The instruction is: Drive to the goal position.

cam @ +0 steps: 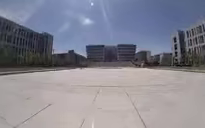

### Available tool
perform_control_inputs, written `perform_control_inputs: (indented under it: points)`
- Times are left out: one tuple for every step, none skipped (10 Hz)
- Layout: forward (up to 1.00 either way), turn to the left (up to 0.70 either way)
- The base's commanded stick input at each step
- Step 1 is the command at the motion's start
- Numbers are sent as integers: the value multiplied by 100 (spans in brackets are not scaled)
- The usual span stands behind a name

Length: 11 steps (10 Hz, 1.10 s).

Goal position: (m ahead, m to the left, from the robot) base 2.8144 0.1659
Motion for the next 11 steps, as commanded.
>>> perform_control_inputs:
  points:
    - [100,0]
    - [100,0]
    - [100,0]
    - [100,0]
    - [100,0]
    - [100,0]
    - [100,0]
    - [100,0]
    - [100,0]
    - [100,0]
    - [100,0]
